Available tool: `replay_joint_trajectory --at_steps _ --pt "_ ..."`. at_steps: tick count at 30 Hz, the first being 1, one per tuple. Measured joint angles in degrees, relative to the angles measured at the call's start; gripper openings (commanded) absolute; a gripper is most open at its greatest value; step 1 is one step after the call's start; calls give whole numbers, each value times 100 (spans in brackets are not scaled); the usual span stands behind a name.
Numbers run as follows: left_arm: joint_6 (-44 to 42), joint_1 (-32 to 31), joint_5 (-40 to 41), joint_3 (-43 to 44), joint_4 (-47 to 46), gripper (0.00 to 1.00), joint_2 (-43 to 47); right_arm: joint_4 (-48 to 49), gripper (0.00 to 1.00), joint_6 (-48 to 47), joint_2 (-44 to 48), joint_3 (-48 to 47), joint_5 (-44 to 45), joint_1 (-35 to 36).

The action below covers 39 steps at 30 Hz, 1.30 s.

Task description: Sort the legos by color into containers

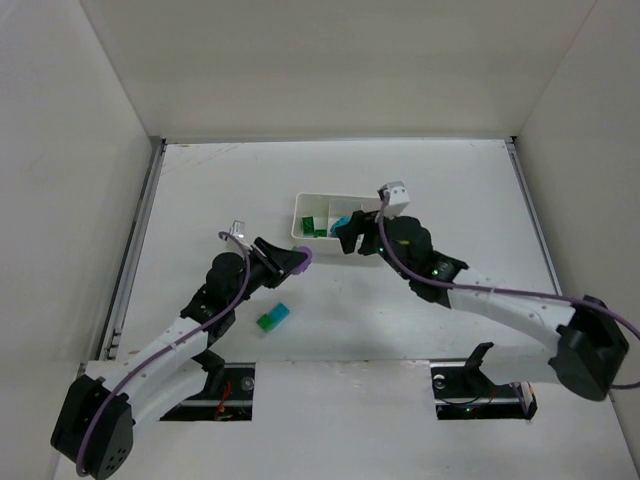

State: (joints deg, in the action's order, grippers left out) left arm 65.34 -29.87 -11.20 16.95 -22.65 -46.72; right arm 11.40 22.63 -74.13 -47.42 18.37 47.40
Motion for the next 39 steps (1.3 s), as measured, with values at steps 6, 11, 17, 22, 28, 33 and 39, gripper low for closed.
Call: replay_joint_trajectory --at_steps 6,11,17,22,28,33,39 --pt "223 -149 114 -116 -929 19 4 1049 79 1320 1047 1062 -929 221" --pt "428 -238 87 -289 -1539 20 48 1676 86 2146 695 1196 -1606 208" --pt "710 -306 72 -566 -2092 20 361 2455 77 2850 376 1202 -2039 114" --pt "881 -393 68 -713 -2511 20 352 3010 75 3342 22 1204 -2328 15" --pt "953 -511 59 -715 -2852 21 181 3377 71 3722 -234 1276 -2583 -50" --pt "955 -516 50 -715 -2905 21 138 3665 62 3941 -348 1283 -2789 -50" --pt "953 -516 50 -715 -2944 21 81 4061 62 4245 -509 1386 -2999 -50"
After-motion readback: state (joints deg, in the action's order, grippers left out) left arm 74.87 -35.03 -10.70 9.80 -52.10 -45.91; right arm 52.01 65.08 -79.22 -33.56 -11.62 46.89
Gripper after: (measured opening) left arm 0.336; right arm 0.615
